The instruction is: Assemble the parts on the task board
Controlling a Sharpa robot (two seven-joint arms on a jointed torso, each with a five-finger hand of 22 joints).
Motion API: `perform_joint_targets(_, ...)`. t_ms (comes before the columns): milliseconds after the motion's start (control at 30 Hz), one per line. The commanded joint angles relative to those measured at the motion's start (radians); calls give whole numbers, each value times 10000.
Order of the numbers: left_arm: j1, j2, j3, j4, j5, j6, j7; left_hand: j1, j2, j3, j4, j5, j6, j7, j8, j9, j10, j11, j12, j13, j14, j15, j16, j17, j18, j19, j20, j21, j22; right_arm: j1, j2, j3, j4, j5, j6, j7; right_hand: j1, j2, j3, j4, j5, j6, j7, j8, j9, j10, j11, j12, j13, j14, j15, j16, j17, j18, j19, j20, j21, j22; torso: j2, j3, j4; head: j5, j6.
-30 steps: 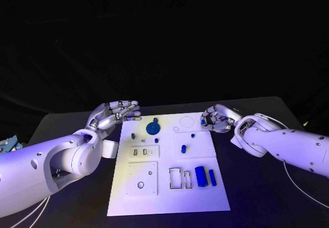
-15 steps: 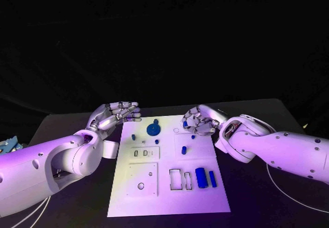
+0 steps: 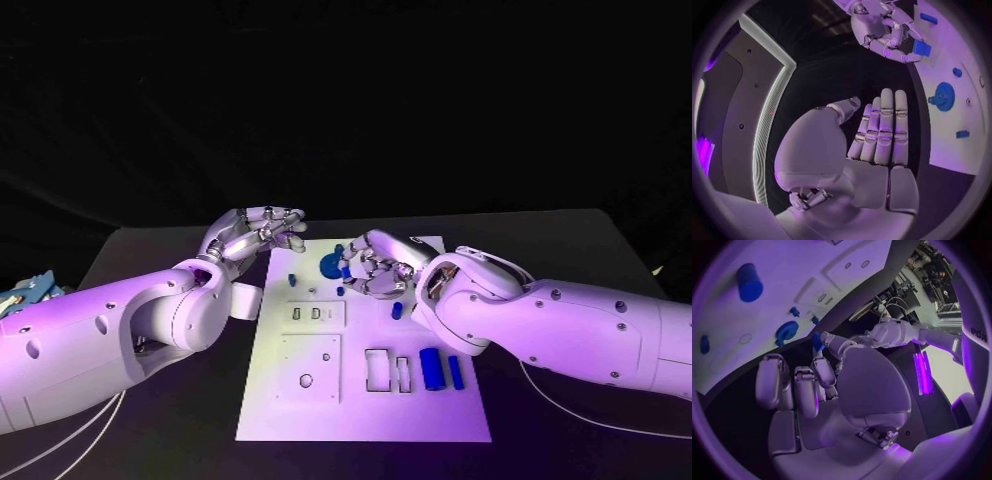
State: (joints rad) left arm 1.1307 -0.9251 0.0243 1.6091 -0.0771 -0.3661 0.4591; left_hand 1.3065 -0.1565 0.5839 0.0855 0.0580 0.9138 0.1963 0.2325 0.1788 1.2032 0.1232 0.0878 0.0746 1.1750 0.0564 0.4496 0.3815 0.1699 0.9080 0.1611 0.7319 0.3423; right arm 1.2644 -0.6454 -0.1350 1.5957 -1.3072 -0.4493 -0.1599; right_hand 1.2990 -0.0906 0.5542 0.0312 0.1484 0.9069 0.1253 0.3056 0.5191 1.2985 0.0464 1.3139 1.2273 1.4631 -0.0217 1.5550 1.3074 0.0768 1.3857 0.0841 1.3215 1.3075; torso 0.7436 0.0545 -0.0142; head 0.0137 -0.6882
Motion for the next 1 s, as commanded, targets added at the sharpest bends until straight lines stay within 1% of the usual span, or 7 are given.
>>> perform_joint_targets(33, 9, 46, 6, -12, -180, 38, -111, -94, -11, 60, -8, -31, 67, -12, 4, 10, 77, -9, -72, -11, 116, 0, 122, 127, 123, 67, -23, 137, 76, -125, 289, -32, -125, -850, 339, -675, -168, 4, -11, 76, -20, 111, -35, 564, 541, 66, -26, 30, 14, 972, -5, 29, 2170, -83, 76, 20, 36, 370, -2, -21, 18, 109, -69)
perform_joint_targets(200, 11, 88, 7, -25, -186, -10, -134, -117, -25, 66, -9, -31, 55, -8, -11, 9, 54, 0, -112, -18, 95, 5, 151, 183, 117, 49, -30, 194, 109, -376, 680, -63, -359, -1105, 449, -859, -209, -3, -21, 103, -28, 107, -39, 577, 542, 77, -29, 36, 24, 968, -8, 25, 2153, -81, 76, 19, 31, 368, 14, -14, 44, 127, -99)
perform_joint_targets(367, 11, 113, 7, -18, -188, -50, -146, -195, -46, 132, -22, -34, 20, 50, -64, 14, -74, 80, -224, -39, -448, 130, -67, 283, 70, -373, 51, 174, 122, -626, 970, -78, -566, -1466, 584, -943, -249, -67, -48, 110, -48, 92, -46, 593, 541, 99, -34, 55, 52, 969, -13, 26, 2158, -80, 77, 17, 25, 368, 3, -8, 28, 181, -150)
perform_joint_targets(467, 12, 136, 7, -7, -188, -67, -142, -210, -56, 144, -33, -33, 3, 70, -81, 14, -128, 107, -238, -45, -570, 164, -140, 299, 66, -479, 84, 151, 113, -751, 1082, -83, -650, -1691, 625, -969, -263, -93, -58, 110, -59, 90, -48, 600, 541, 100, -36, 57, 55, 970, -15, 27, 2162, -80, 79, 15, 25, 369, -15, -23, 31, 164, -163)
perform_joint_targets(533, 12, 145, 7, 1, -188, -69, -140, -213, -56, 146, -34, -33, 0, 75, -84, 14, -138, 112, -239, -45, -589, 170, -153, 302, 66, -497, 90, 147, 111, -798, 1138, -84, -695, -1782, 648, -986, -263, -93, -58, 110, -59, 90, -48, 600, 541, 100, -36, 57, 55, 970, -15, 27, 2162, -80, 79, 15, 25, 369, -11, -31, 38, 164, -169)
perform_joint_targets(700, 13, 162, 7, 18, -172, -81, -135, -249, -69, 160, -53, -34, -30, 125, -119, 15, -235, 170, -236, -45, -863, 256, -302, 337, 50, -755, 180, 68, 73, -945, 1286, -94, -832, -1931, 709, -1037, -267, -111, -63, 107, -64, 90, -50, 605, 540, 105, -38, 62, 62, 971, -16, 28, 2168, -82, 87, 15, 34, 379, 6, -1, 18, 231, -230)
perform_joint_targets(1000, 13, 175, 7, 37, -123, 6, -131, -259, -73, 164, -70, -35, -34, 154, -131, 17, -328, 209, -245, -49, -1031, 310, -359, 353, 40, -905, 235, 14, 47, -1150, 1430, -106, -1014, -2233, 657, -1146, -280, -163, -77, 98, -82, 83, -52, 615, 537, 101, -42, 59, 62, 969, -19, 26, 2158, -79, 82, 12, 22, 372, 2, -1, 23, 251, -289)
